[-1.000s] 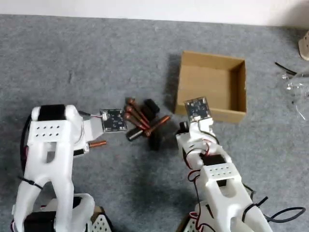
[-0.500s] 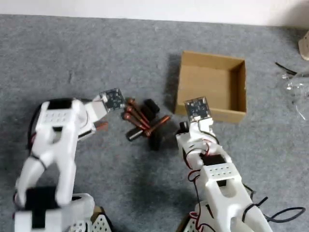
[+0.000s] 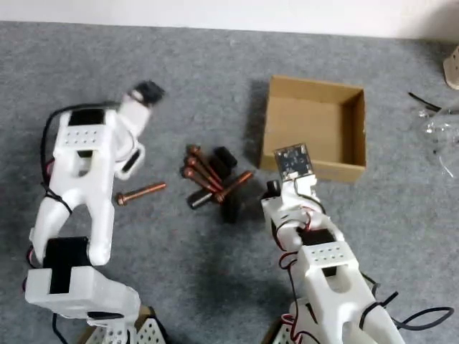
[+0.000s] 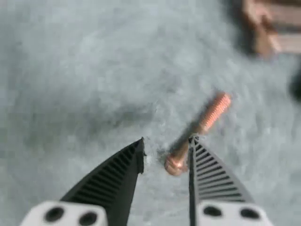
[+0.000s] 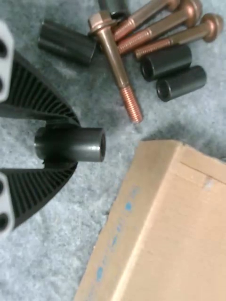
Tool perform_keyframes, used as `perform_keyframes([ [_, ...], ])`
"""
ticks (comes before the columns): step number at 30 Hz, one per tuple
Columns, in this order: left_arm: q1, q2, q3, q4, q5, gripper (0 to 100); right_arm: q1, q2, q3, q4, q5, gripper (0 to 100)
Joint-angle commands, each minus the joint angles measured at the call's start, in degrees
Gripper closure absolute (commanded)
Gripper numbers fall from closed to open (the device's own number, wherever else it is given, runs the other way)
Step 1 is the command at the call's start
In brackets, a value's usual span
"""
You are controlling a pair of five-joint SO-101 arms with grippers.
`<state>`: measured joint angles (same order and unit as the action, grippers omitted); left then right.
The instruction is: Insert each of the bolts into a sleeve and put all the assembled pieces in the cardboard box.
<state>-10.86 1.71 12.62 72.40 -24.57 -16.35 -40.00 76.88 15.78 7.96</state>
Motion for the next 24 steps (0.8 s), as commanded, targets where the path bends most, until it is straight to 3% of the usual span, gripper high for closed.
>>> perform_keyframes([
  [1,-1.36,-0.22,-3.65,1.85,32.88,85,0.66,-1.63,-0.31,-2.07,0.62,99.5],
  [4,0.48,0.13,-2.51,1.85,55.74,85,0.66,-1.63,-0.31,-2.07,0.62,99.5],
  [7,2.68,0.13,-0.57,1.58,67.87,85,0.66,-1.63,-0.31,-2.07,0.62,99.5],
  [15,2.51,0.13,5.14,1.58,82.81,85,0.66,-1.63,-0.31,-2.07,0.62,99.5],
  [24,1.63,0.22,12.44,-7.56,84.57,85,0.66,-1.63,-0.31,-2.07,0.62,99.5],
])
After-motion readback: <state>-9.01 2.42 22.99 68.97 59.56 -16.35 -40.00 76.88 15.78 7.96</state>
